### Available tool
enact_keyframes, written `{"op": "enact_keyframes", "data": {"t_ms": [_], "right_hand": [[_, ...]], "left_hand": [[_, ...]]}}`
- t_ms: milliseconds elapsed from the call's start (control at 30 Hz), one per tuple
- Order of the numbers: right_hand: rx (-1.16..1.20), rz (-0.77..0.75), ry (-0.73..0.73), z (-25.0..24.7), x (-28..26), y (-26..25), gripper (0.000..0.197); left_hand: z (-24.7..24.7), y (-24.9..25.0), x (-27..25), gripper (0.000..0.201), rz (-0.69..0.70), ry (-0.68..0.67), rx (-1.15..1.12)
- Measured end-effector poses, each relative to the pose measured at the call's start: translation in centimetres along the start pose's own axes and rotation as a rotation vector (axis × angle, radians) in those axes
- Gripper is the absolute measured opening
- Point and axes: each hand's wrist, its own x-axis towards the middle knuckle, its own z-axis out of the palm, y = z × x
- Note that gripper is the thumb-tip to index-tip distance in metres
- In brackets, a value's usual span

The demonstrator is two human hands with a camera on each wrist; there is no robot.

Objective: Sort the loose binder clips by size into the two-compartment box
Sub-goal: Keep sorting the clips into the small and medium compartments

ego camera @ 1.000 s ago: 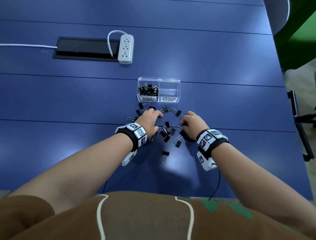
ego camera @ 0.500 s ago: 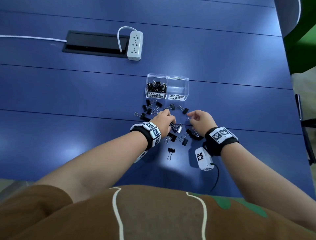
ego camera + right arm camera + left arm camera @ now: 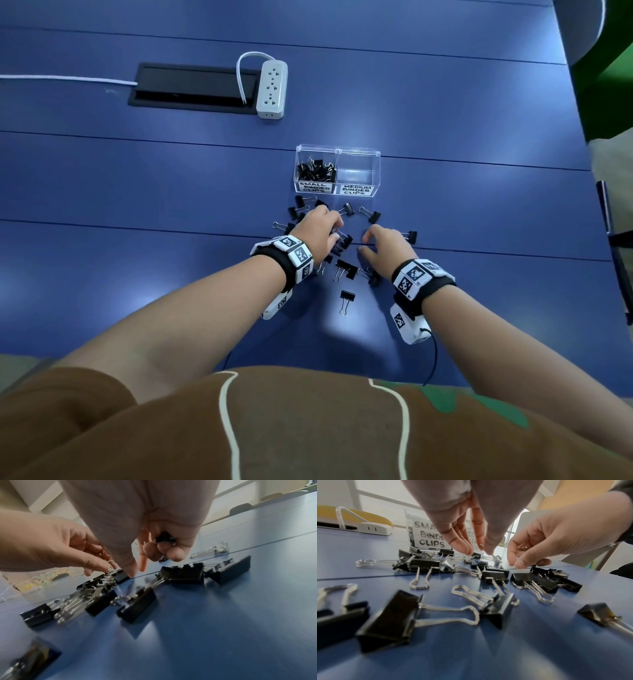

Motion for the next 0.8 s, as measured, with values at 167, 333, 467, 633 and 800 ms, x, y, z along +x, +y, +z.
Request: {"op": "enact_keyframes", "data": {"t_ms": [167,333,467,633,800], "right_hand": [[0.071,0.087,-0.011,-1.2,-0.4,1.0,0.013],[0.102,0.092,-0.055,-2.3,-2.3,3.1,0.024],[0.125,0.193,-0.059,-2.2,-3.1,5.1,0.027],[0.186,0.266,-0.003,-1.2,-3.1,5.5,0.021],[0.241,0.161,0.03,-0.8,-1.8,3.2,0.012]], "left_hand": [[0.4,0.5,-1.5,0.023,0.079,0.02,0.071],[1.9,0.4,-2.7,0.029,0.161,-0.152,0.168],[1.7,0.0,-2.5,0.039,0.145,-0.164,0.208],[0.8,-0.5,-2.2,0.024,0.092,-0.062,0.097],[0.2,-1.7,-2.5,0.016,-0.028,0.052,0.005]]}}
